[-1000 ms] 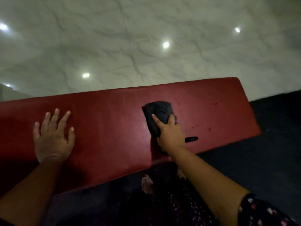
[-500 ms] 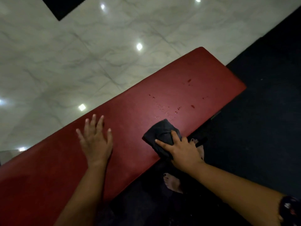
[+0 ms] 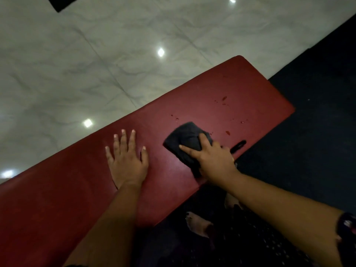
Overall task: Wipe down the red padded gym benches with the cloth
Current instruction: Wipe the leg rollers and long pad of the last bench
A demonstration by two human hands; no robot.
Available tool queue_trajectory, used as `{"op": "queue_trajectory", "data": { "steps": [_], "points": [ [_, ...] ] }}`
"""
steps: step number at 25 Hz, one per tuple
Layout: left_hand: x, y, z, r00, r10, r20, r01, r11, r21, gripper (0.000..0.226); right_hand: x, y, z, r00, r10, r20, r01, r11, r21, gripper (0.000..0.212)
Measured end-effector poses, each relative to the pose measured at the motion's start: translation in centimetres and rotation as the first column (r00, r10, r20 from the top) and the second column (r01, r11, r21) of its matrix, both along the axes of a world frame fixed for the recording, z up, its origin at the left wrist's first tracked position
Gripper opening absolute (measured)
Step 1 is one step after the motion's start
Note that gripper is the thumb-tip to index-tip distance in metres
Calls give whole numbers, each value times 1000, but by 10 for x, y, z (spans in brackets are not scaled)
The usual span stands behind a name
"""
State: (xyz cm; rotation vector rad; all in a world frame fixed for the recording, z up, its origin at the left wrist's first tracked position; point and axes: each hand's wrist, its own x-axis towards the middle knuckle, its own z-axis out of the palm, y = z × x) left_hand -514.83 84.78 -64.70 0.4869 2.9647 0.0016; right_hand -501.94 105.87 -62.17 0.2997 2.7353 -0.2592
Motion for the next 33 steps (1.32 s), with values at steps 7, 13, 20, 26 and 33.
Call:
{"op": "queue_trajectory", "data": {
  "steps": [7,13,20,26,33],
  "points": [
    [2,1,-1,999,-3,-42,3,1000,-2,67,-141,-13,11,988,150,-42,-150,989,-5,56],
    [2,0,0,999,3,-51,-4,1000,-4,66,-150,4,1,993,-93,70,100,990,-95,64],
    [1,5,4,1000,18,-24,-18,1000,-11,66,3,-2,6,974,-184,134,196,977,-85,80],
    [-16,60,20,999,-32,-16,33,995,94,63,82,30,2,991,-41,126,42,999,-5,98],
    [-22,94,-19,996,-71,50,72,997,-20,67,-3,61,-1,975,-138,174,150,987,-55,81]
  ]
}}
